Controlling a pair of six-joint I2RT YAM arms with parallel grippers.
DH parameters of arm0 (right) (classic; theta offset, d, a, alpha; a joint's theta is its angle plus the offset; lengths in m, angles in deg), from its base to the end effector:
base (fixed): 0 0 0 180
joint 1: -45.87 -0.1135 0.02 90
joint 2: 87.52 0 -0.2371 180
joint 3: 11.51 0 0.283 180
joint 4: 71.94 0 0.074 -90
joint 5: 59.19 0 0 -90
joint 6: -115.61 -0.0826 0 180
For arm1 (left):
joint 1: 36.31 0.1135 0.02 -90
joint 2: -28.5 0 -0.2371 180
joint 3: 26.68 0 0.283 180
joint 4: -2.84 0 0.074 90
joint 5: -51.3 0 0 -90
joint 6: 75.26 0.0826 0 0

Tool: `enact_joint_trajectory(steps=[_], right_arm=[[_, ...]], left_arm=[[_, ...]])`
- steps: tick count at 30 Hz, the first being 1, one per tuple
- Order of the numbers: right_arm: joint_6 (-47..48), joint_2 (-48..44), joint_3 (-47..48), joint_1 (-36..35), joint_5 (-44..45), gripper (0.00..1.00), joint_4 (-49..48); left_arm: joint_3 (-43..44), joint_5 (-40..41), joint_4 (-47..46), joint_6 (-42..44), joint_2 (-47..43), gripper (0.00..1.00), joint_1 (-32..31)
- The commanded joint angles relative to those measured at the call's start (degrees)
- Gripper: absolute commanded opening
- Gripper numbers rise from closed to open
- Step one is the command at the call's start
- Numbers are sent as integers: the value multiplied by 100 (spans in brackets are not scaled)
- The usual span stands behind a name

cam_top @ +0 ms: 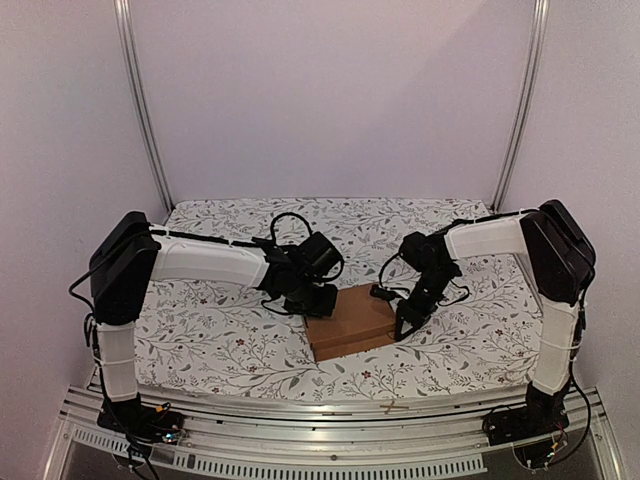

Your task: Fold the paper box

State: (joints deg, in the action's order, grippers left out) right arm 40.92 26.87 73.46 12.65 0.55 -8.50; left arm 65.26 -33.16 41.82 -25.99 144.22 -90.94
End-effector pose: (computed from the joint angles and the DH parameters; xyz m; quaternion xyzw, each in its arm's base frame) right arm 0.2760 0.2305 0.0453 0.3907 -0.8825 -0.2540 0.0644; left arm 0.2689 -0.3651 0.0741 0.1062 0.9650 -0.1423 0.1931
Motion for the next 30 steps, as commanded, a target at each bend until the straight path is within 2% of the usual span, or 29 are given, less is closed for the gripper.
enact_joint_trajectory(steps=[1,9,19,26,30], right_arm=[[23,-78,-109,-307,747,4,-660],[-29,-244,-104,-778,1784,4,-762],[-139,170,-87,-788,2011,4,-631],[-268,327,-130,-786,1972,4,-533],[-335,341,-182,-783,2125,4,-550]], left_arm=[[-227,-229,156,-32,327,0,-15],[-227,-239,152,-10,357,0,-12],[-210,-174,139,6,336,0,-12],[-176,330,297,199,-261,0,-12],[-349,686,312,232,-893,0,-27]])
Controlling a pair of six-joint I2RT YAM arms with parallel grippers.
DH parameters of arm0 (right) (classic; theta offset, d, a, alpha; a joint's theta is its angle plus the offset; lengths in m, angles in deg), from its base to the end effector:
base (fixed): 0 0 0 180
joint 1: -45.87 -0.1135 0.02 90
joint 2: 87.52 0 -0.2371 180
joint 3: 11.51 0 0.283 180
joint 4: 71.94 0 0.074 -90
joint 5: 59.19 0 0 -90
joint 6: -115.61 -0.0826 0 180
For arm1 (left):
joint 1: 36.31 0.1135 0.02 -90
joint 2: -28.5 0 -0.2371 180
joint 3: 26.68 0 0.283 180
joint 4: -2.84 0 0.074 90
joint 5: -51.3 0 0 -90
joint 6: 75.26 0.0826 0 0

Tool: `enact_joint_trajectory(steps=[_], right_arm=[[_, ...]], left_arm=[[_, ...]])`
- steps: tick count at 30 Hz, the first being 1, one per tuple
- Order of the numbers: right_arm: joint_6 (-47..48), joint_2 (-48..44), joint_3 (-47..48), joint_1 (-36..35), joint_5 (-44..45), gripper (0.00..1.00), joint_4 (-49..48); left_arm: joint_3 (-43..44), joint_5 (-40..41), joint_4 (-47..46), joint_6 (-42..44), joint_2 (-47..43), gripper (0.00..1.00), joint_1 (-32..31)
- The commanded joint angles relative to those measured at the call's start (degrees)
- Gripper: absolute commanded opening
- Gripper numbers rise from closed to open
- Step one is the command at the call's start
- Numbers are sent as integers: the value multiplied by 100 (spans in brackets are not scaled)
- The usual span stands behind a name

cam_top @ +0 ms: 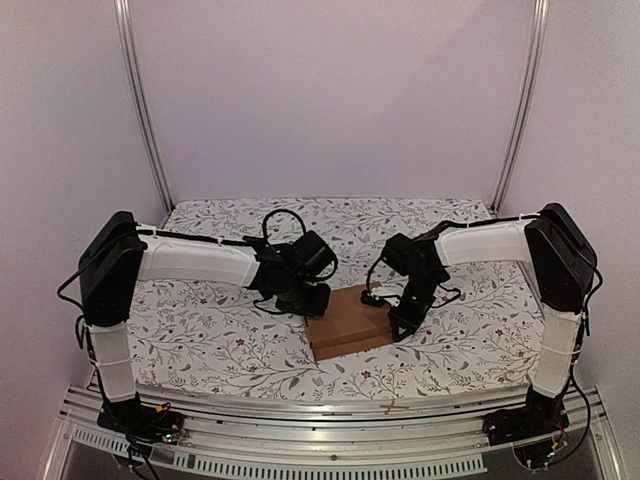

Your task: Fold the paper box

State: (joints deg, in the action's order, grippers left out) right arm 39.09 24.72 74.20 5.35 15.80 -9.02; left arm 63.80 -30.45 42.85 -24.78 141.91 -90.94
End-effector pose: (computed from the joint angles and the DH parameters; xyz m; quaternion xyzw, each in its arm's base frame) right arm 0.2631 0.2530 0.0528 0.4507 -0.8831 -0.1281 0.0259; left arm 0.2677 -0.3566 0.0821 0.1108 0.9635 -0.1232 0.2101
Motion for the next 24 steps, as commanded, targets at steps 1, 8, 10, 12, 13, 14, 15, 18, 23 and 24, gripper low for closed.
enact_joint_trajectory(steps=[1,8,10,12,13,14,15,18,23,24], right_arm=[[-166,533,-285,-60,656,3,-532],[-203,473,-330,-54,737,3,-593],[-208,482,-317,-56,720,3,-580],[-198,507,-307,-54,703,3,-561],[-197,508,-303,-57,698,3,-566],[-196,509,-299,-55,690,3,-560],[-196,515,-298,-52,684,3,-561],[-194,526,-281,-53,653,3,-547],[-174,514,-286,-55,673,3,-535],[-175,516,-289,-54,668,3,-537]], left_arm=[[-283,537,200,98,-853,0,-44],[-1528,885,26,-57,-2204,0,-372],[-1879,901,-18,-168,-2332,0,-561],[-2069,890,-48,-284,-2272,0,-717],[-2092,874,-61,-303,-2204,0,-797],[-2078,868,-75,-302,-2100,0,-875],[-2024,863,-77,-290,-1980,0,-955],[-1759,841,-79,-221,-1519,0,-1135],[-1336,804,-67,-167,-932,0,-1231],[-1277,801,-64,-159,-860,0,-1246]])
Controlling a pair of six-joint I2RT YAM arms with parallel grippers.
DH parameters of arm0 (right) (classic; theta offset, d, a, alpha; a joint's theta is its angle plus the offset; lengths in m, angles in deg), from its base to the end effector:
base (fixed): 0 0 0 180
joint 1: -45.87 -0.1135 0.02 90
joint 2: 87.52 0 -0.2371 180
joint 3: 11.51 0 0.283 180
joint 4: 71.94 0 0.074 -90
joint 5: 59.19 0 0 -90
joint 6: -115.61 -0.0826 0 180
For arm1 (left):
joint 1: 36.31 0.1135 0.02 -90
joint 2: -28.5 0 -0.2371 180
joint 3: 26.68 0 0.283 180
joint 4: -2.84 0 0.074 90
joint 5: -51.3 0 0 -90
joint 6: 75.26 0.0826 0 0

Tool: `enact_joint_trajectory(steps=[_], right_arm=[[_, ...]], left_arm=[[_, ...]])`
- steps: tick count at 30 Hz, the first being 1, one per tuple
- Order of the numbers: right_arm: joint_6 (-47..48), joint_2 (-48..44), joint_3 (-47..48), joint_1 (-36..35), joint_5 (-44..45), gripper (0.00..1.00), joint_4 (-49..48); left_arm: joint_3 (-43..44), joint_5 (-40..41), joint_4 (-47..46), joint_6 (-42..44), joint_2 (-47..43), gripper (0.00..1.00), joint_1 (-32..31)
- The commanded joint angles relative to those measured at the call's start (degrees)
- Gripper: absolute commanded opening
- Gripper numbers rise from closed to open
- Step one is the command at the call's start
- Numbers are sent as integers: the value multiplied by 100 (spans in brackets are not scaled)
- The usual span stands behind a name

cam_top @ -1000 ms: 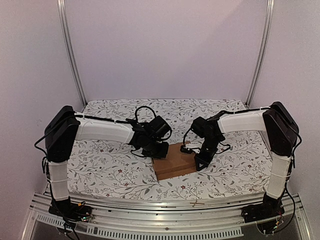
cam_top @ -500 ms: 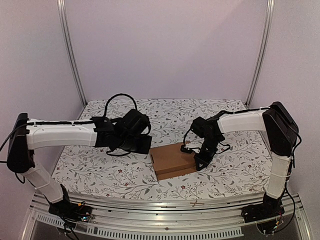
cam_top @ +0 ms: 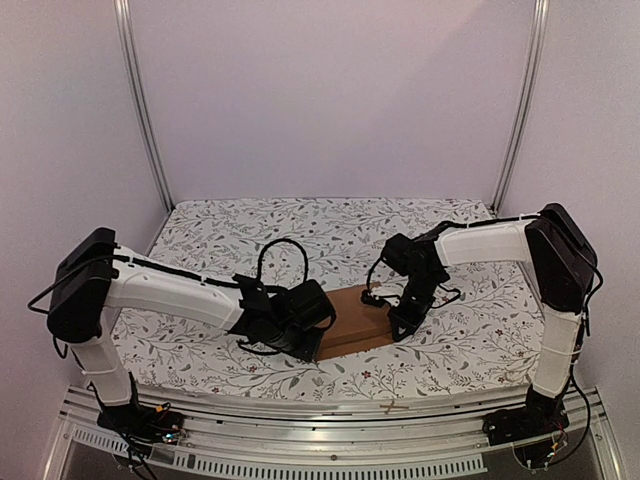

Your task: Fold the paper box

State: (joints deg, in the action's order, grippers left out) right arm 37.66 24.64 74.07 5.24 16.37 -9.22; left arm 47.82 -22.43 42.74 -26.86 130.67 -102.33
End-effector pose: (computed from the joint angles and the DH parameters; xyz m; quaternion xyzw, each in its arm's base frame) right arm 0.2631 0.2529 0.0525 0.4409 -0.8887 -0.1233 0.0251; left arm 0.1752 -0.3370 0.0722 0.1785 0.9549 -0.0734 0.2257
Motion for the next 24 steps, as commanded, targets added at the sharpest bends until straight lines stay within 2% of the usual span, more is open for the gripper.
enact_joint_trajectory(steps=[1,24], right_arm=[[-36,518,-276,-40,605,3,-518],[-2,606,-240,-19,541,4,-470]], left_arm=[[368,-13,-54,54,324,0,-112],[488,-53,286,-240,327,0,-359]])
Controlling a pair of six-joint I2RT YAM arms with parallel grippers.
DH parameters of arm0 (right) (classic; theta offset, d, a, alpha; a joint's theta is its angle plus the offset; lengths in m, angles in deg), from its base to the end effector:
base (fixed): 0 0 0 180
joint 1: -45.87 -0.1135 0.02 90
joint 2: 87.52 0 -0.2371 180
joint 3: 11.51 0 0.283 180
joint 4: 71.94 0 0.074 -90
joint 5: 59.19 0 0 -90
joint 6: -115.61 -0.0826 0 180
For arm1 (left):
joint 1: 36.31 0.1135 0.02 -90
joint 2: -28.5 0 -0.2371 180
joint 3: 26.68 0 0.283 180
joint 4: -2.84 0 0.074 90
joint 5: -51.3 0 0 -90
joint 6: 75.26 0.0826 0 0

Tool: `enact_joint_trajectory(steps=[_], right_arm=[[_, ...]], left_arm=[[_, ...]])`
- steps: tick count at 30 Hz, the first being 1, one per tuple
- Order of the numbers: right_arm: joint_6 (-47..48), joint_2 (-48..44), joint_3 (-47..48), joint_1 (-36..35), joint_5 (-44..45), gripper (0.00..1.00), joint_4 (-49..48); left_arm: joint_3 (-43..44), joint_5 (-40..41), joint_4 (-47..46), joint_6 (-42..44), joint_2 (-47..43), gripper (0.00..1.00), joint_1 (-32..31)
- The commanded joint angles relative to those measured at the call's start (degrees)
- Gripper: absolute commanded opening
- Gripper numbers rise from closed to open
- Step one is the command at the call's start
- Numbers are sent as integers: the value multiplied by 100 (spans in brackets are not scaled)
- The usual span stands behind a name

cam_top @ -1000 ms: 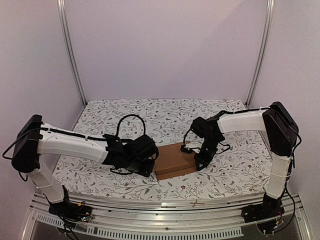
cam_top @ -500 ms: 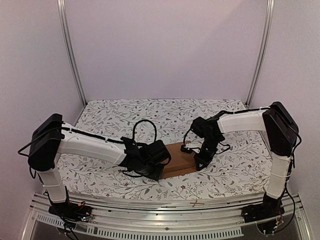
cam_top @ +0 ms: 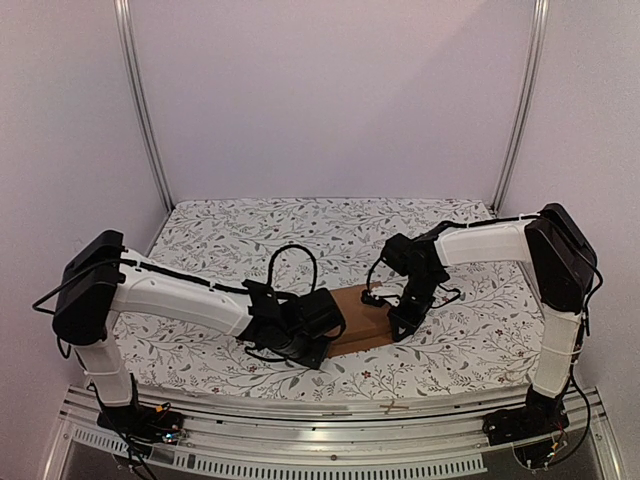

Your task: Fold the paper box

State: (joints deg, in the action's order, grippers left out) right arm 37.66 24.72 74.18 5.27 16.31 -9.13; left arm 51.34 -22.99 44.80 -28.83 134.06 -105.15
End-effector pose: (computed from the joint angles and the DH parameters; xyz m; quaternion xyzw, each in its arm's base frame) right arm 0.2634 0.2530 0.0525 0.4405 -0.8888 -0.1237 0.0257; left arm 0.1610 -0.3540 0.0673 0.1895 0.9565 -0.0717 0.2098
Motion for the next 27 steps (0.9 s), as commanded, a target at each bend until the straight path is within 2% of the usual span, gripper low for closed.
enact_joint_trajectory(steps=[1,8,16,27], right_arm=[[5,590,-259,-19,552,4,-478],[7,589,-261,-13,552,4,-478],[8,629,-252,-3,556,4,-470],[11,636,-252,-1,560,4,-460]], left_arm=[[168,-4,86,-28,30,0,-77],[292,82,228,2,179,0,-94],[-232,447,504,-175,-563,0,-139],[97,278,282,71,48,0,-130]])
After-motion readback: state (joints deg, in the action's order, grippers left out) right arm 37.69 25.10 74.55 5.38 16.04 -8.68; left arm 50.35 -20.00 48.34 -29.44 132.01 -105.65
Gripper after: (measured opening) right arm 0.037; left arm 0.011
